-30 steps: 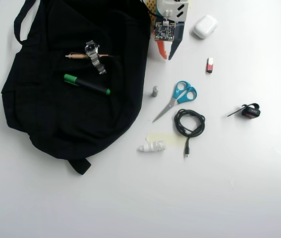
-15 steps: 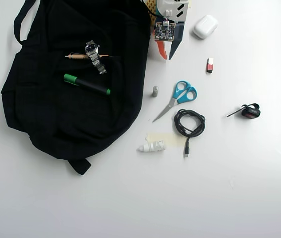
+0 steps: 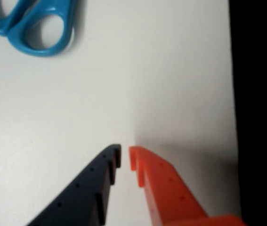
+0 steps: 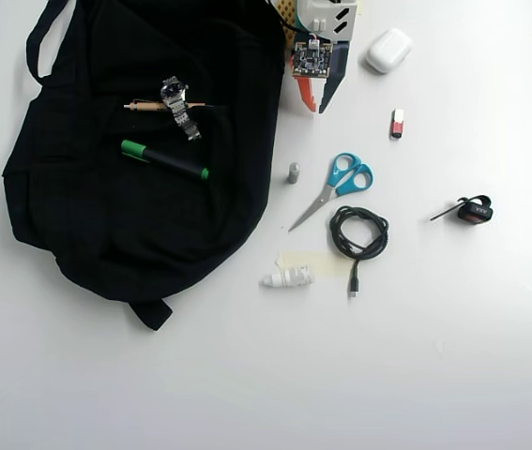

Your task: Put the usb stick into the black bag

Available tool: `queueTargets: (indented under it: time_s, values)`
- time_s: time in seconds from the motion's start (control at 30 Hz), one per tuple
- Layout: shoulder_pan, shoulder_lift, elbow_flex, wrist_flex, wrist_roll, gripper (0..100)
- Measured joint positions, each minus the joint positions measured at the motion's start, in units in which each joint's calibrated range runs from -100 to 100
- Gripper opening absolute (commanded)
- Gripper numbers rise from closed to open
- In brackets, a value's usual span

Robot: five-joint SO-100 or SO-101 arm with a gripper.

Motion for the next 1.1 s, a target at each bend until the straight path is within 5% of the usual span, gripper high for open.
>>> queueTargets:
  time_s: [0.37,0.73,1.1]
  values:
    - [0.00,0.00,-0.09,-0.09,-0.05,2]
    - [-8.51,-0.08,-5.55,-16.96,0.15,2]
    - [-13.87,0.75,-8.96,-17.64,2.05,2]
